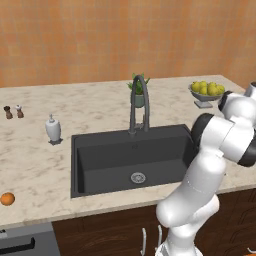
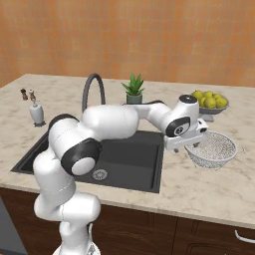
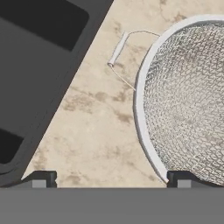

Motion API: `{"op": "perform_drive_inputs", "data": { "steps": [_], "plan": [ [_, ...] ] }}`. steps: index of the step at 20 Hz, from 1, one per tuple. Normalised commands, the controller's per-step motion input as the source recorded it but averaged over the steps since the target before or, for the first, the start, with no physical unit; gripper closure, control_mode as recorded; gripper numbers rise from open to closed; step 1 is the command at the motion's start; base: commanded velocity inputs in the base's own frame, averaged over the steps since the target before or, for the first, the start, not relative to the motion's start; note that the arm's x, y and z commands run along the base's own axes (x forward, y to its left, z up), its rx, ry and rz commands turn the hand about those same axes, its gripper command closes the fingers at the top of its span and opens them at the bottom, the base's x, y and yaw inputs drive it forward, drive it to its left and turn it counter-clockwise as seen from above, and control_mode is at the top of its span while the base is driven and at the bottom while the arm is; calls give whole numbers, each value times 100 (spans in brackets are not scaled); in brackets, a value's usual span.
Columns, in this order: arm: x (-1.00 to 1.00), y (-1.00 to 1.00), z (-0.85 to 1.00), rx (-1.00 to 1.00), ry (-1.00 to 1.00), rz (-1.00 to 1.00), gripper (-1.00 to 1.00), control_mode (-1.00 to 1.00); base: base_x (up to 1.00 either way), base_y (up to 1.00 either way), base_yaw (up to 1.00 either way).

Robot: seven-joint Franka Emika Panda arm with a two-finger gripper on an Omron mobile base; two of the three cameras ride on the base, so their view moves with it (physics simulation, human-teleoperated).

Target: Put the colander in the sink, put the tangerine in the colander, and turn on the sink faucet and pour water over the colander.

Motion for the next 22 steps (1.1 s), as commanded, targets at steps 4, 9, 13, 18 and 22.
{"op": "perform_drive_inputs", "data": {
  "steps": [4,9,13,18,22],
  "plan": [
    [23,-15,-24,-1,2,0,-100,-100,0,0,0],
    [27,-18,-21,0,0,0,-100,-100,0,0,0],
    [34,-16,-21,0,1,0,-100,-100,0,0,0],
    [32,-13,-22,0,2,0,-100,-100,0,0,0],
    [32,-14,-21,0,1,0,-100,-100,0,0,0]
  ]
}}
